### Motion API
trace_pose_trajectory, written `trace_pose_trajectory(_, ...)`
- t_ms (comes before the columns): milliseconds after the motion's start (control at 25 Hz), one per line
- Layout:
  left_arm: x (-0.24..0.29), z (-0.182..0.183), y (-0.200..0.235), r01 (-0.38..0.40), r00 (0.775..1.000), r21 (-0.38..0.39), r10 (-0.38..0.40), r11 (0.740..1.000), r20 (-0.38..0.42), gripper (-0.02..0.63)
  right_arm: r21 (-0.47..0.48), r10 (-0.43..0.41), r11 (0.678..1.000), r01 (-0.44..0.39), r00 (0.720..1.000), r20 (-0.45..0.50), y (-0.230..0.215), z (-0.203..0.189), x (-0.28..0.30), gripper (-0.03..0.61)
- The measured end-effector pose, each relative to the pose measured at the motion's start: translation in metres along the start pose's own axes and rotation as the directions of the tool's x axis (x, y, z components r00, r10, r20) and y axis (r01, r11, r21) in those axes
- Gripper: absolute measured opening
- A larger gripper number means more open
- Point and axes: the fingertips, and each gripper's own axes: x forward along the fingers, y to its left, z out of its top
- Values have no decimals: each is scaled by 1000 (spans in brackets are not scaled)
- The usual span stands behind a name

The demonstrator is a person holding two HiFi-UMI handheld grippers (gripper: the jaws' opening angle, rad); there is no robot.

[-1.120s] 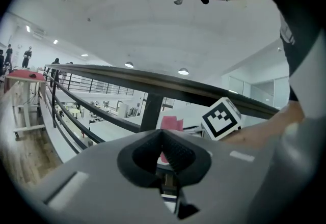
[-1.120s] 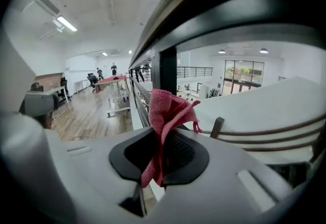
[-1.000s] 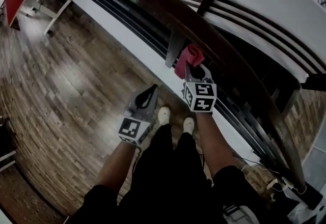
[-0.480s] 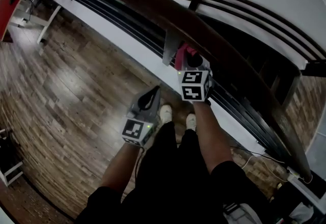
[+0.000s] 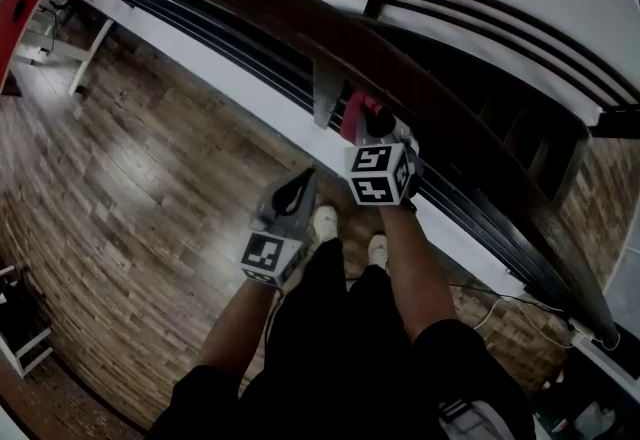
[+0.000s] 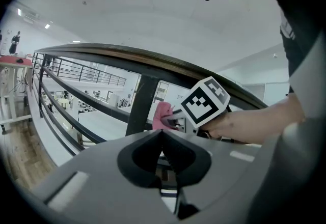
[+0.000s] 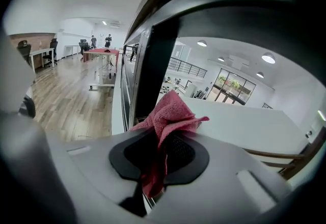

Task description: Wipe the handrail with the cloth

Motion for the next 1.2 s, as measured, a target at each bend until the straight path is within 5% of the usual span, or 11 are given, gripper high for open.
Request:
trace_pose_trajectory(520,22,-8,-25,83,996,53,-81,995,-35,0,58,-46,997,46,999,-6,-21,-40,-32,46)
trace_pose_trajectory(1200,37,-26,-111,143,986,82,-135,986,-92,0,143,-91,985,93,996,-21,-66,-110,-94,46)
